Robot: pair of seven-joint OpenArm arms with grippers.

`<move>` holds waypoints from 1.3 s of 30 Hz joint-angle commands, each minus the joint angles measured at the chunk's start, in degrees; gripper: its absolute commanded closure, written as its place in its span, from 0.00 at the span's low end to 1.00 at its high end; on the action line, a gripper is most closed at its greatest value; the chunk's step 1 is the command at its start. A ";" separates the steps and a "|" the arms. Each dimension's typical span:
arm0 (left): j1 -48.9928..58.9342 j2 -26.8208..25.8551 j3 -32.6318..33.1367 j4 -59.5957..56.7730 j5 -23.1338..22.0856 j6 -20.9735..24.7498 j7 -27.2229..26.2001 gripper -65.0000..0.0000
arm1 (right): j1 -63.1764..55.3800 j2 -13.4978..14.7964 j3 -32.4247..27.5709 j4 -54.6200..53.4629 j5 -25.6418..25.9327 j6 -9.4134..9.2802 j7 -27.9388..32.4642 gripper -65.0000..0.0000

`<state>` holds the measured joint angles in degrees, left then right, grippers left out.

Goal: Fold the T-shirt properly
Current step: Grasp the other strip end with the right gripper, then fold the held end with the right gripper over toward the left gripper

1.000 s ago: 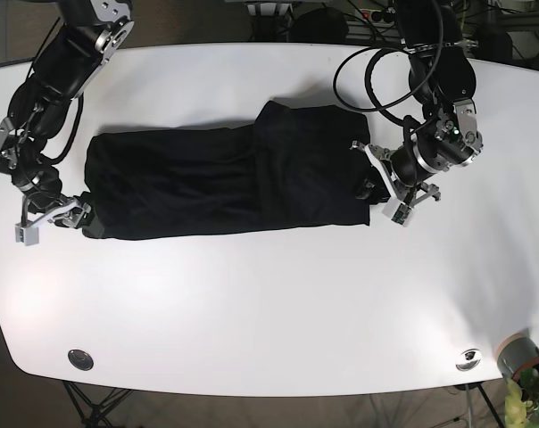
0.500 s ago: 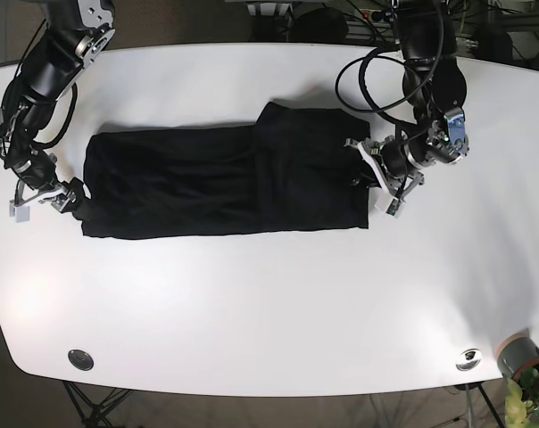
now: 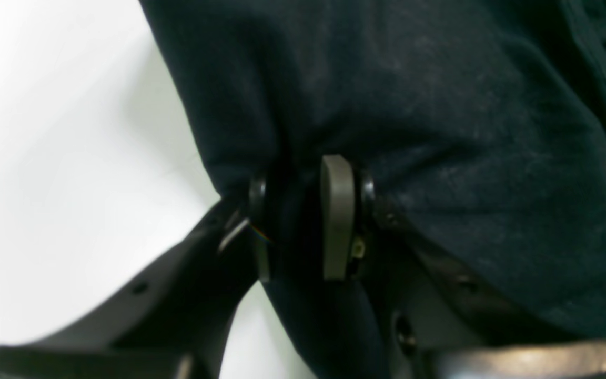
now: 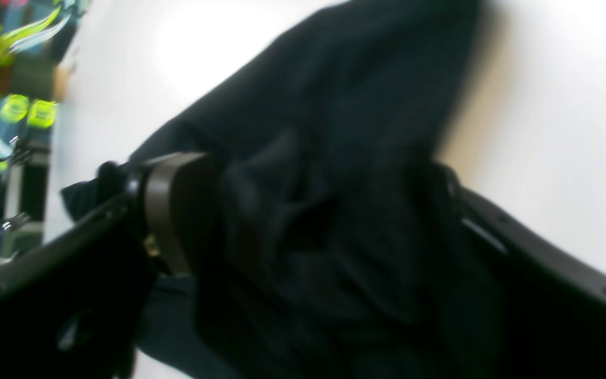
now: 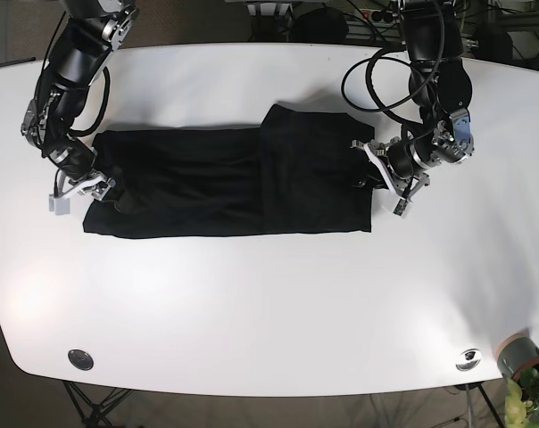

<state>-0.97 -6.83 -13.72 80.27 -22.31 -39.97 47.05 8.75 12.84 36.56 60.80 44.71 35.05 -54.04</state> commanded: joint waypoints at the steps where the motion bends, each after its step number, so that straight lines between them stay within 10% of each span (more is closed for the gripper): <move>1: -0.65 -0.42 -0.04 0.48 0.37 -0.03 0.12 0.82 | 0.17 -0.67 -0.56 0.26 -2.47 -1.16 -2.44 0.22; 5: -1.27 -0.51 -0.13 0.39 0.55 -0.03 -0.06 0.82 | 0.43 -1.19 -0.73 0.26 -2.64 -1.25 -2.27 0.34; 12: -1.53 -0.51 -0.13 -1.63 0.55 -0.03 -0.06 0.82 | 1.14 -0.93 -1.00 0.35 -2.73 -1.25 -0.68 0.95; 18: -2.24 -0.42 -0.04 -1.98 0.63 -0.03 -0.06 0.82 | 0.26 0.13 -2.93 6.06 -2.82 -2.30 -0.77 0.96; 27: -3.55 0.46 0.31 -1.98 0.63 -0.03 0.21 0.82 | -5.63 0.04 -7.68 27.16 -2.82 -14.26 -0.77 0.96; 39: -5.66 4.32 0.40 -5.76 0.72 -0.03 0.21 0.82 | -9.59 -0.75 -21.30 46.50 -2.82 -18.04 -0.77 0.96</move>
<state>-5.43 -2.72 -13.50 75.11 -22.04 -39.79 46.57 -1.54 12.12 16.38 103.77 40.64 17.58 -56.34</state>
